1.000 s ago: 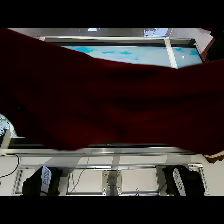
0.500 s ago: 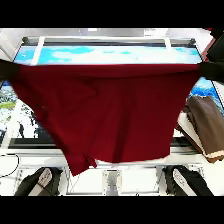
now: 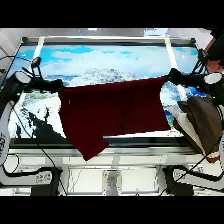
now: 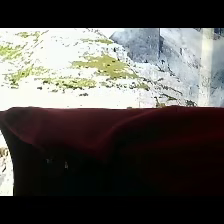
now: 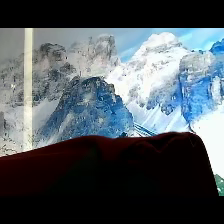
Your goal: Fold the shirts.
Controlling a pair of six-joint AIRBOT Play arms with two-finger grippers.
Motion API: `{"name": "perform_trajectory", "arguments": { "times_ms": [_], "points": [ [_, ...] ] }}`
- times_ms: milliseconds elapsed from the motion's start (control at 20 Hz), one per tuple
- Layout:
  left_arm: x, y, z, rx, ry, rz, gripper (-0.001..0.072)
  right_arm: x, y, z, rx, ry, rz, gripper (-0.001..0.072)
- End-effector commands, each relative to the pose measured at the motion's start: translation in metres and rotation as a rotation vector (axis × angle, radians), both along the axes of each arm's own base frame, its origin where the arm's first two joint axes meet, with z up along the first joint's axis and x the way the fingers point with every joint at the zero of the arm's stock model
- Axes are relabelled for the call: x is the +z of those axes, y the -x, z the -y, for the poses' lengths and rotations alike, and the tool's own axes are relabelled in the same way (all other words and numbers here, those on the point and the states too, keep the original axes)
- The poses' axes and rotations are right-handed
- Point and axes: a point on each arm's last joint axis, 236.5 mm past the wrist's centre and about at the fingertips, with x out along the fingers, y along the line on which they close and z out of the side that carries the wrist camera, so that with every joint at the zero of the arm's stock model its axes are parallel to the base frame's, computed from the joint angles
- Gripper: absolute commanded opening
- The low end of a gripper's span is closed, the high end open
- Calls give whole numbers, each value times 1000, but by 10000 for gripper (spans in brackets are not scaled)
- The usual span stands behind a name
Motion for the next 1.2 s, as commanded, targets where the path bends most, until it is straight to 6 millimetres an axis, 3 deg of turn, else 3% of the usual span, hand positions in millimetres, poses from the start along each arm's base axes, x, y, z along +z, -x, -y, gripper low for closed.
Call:
{"name": "perform_trajectory", "arguments": {
  "times_ms": [0, 150, 350, 450, 600, 800, 950, 1150],
  "points": [
    [-4, -10, 14, -11, 46, -20, 17, -11, -9, -6, 24, -5, -2, 24],
    [14, 21, 37, -158, 89, -132, 17, -13, 1, -13, 81, 11, -43, 25],
    [2, 83, 56, -315, 124, -352, 17, -32, 16, -15, 124, 48, -111, 25],
    [-6, 101, 62, -351, 130, -415, 17, -50, 23, -13, 117, 56, -145, 25],
    [-28, 107, 57, -341, 84, -436, 17, -80, 33, -7, 99, 77, -195, 25],
    [-55, 118, 29, -274, -28, -504, 17, -112, 37, 2, 51, 84, -226, 25],
    [-60, 122, 25, -267, -42, -524, 17, -140, 39, -2, 54, 62, -285, 25],
    [-62, 111, 23, -244, -51, -479, 17, -166, 41, -9, 68, 56, -334, 25]
  ]
}}
